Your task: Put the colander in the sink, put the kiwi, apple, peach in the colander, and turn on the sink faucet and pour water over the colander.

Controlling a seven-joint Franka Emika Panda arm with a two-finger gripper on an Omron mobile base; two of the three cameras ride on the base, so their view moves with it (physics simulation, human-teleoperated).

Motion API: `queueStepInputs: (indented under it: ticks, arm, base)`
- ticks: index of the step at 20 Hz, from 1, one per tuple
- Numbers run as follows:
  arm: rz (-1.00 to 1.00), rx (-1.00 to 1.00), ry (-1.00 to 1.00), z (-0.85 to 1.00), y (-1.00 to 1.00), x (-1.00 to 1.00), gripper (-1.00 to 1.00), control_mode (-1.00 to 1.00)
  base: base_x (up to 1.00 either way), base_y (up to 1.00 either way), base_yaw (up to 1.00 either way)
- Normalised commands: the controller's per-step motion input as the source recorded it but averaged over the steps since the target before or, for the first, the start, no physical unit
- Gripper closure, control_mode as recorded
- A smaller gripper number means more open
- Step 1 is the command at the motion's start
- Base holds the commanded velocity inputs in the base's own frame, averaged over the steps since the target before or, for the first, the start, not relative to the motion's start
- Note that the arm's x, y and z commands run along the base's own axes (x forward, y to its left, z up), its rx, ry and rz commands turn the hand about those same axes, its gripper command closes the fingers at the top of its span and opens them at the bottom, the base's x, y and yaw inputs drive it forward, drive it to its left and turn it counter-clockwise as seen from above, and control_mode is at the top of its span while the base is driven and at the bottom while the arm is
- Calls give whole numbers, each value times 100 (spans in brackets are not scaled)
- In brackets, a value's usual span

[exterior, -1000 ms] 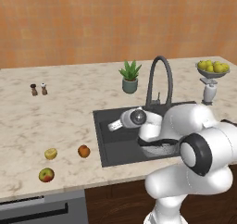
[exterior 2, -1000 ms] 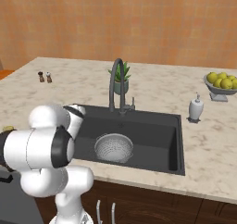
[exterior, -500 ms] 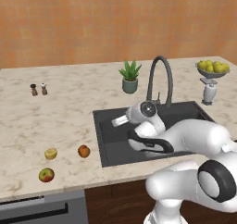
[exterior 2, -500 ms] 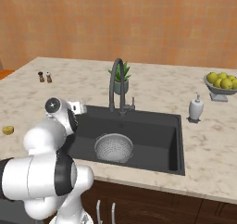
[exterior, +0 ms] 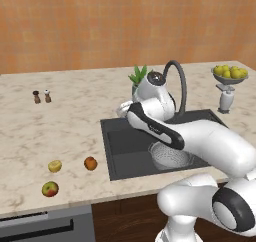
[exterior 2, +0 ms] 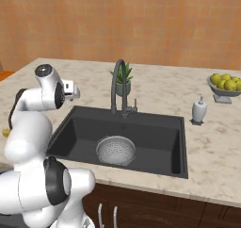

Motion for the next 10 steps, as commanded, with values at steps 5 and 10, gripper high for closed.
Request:
queueStepInputs:
  ticks: [5, 10]
  arm:
    - [-3, 0, 25, 0, 38, -73, -100, -100]
    - [0, 1, 13, -32, 41, -62, -100, -100]
  base:
    - [0, 0, 0]
    - [0, 0, 0]
